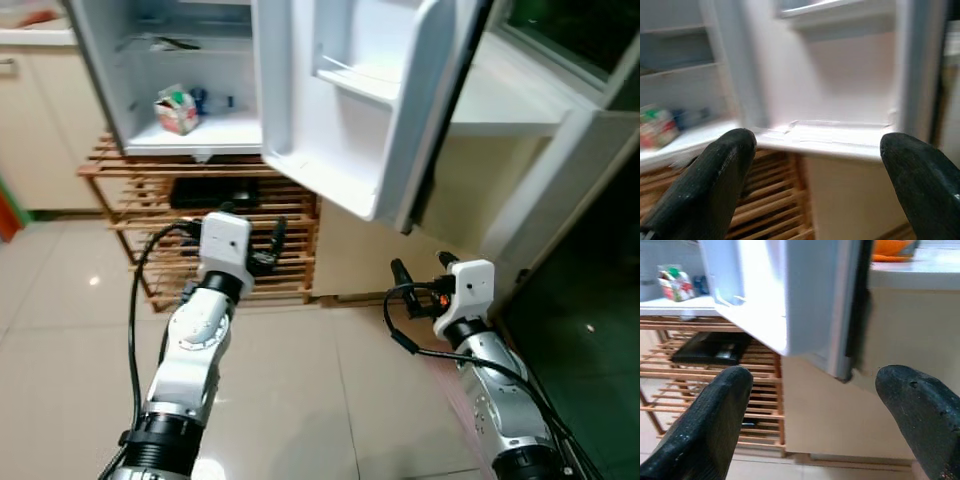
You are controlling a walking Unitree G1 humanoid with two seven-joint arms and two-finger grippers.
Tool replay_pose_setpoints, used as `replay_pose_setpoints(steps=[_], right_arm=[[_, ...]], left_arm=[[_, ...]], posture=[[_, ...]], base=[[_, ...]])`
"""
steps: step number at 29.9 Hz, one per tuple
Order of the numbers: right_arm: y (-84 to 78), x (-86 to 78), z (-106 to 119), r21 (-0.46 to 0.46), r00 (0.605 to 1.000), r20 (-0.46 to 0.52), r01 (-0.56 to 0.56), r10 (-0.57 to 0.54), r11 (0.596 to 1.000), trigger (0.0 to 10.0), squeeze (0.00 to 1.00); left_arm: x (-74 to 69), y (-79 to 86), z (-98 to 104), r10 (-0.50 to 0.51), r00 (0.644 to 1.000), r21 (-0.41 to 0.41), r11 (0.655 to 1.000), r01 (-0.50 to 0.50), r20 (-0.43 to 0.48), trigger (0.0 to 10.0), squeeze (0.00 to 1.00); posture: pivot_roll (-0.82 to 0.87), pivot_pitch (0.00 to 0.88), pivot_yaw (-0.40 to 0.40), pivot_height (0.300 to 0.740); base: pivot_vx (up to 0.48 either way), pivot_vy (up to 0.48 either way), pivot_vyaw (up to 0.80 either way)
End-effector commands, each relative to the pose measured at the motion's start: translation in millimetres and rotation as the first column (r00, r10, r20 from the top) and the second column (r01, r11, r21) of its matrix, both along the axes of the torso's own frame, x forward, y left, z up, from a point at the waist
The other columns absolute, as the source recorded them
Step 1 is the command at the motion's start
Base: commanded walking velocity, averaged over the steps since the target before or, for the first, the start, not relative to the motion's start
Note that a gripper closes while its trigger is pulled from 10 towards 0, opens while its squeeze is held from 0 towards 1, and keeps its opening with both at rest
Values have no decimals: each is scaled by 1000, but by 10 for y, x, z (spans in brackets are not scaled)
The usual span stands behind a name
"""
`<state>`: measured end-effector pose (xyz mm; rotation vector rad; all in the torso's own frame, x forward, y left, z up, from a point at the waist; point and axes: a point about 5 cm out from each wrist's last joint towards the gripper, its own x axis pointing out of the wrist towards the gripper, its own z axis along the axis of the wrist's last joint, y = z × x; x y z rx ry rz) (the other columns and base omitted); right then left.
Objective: Restocking fridge
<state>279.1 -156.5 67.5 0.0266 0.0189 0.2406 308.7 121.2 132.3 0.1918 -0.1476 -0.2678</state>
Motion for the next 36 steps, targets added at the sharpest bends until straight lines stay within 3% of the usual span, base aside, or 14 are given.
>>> replay_pose_setpoints(steps=[1,10,28,34,36], right_arm=[[-26,13,45,-3,1000,12,11,-11,1000,10000,102],[-28,-1,36,-2,1000,10,15,-15,1000,10000,102],[-29,29,29,-10,1000,7,10,-10,1000,10000,102],[-157,48,-2,-45,996,-9,88,-88,995,10000,102],[-291,65,-22,-109,987,-13,158,-160,982,10000,102]], left_arm=[[23,-50,22,-6,1000,6,1000,6,-4,10000,0],[-8,-45,18,-18,1000,-30,999,18,-3,10000,0],[1,-102,-22,-57,998,20,998,58,-27,10000,0],[-10,-95,-34,-71,997,5,997,71,-28,10000,0],[-47,-82,-103,-110,992,-10,994,110,-54,10000,0]], posture=[[-22,0,-36,740],[-26,0,-32,740],[-19,0,-35,740],[-21,0,-35,740],[-24,0,-41,740]], base=[[0,0,0],[315,0,0],[465,0,0],[0,0,0],[0,0,0]])
